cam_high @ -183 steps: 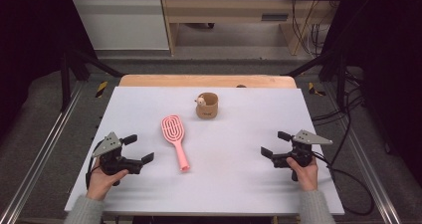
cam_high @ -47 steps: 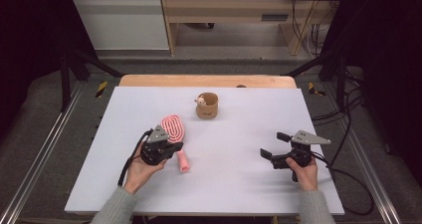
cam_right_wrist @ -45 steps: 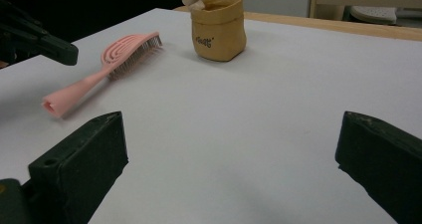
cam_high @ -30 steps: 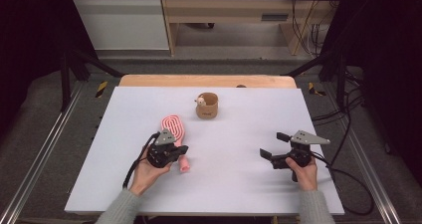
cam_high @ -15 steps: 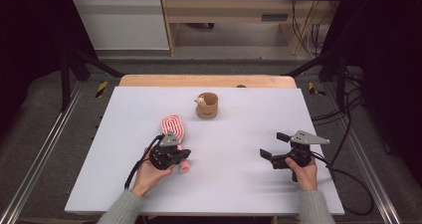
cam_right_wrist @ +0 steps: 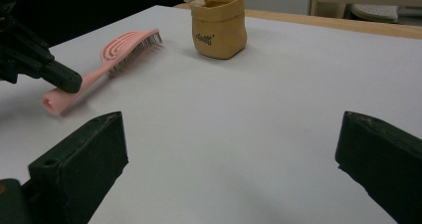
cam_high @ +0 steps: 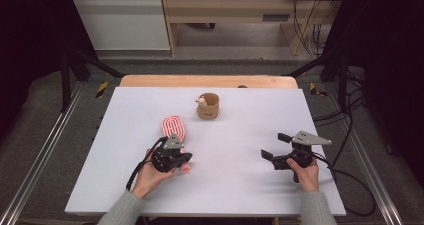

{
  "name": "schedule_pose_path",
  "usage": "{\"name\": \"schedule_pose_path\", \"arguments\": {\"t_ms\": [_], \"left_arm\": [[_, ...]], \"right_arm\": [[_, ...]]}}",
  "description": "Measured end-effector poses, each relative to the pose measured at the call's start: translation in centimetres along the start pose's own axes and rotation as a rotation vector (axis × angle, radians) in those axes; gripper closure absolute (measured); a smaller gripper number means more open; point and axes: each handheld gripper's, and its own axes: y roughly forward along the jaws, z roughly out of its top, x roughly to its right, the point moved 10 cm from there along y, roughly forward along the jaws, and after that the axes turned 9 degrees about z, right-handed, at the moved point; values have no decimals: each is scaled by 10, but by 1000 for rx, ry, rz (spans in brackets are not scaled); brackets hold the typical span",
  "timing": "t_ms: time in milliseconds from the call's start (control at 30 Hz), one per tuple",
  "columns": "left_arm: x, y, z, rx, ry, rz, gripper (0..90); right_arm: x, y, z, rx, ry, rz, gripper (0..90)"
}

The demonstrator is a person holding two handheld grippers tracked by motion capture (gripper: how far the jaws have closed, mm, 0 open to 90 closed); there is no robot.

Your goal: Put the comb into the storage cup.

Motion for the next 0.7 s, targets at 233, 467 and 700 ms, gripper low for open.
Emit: {"name": "schedule_pose_path", "arguments": {"t_ms": [233, 467, 700], "left_arm": [[1, -1, -1, -9, 10, 4, 898], [1, -1, -3, -29, 18, 11, 899], [0, -1, -6, -43, 21, 18, 899]], "right_arm": [[0, 0, 0, -2, 1, 0, 4], [0, 0, 0, -2, 2, 0, 4], [0, 0, 0, -2, 2, 0, 4]]}}
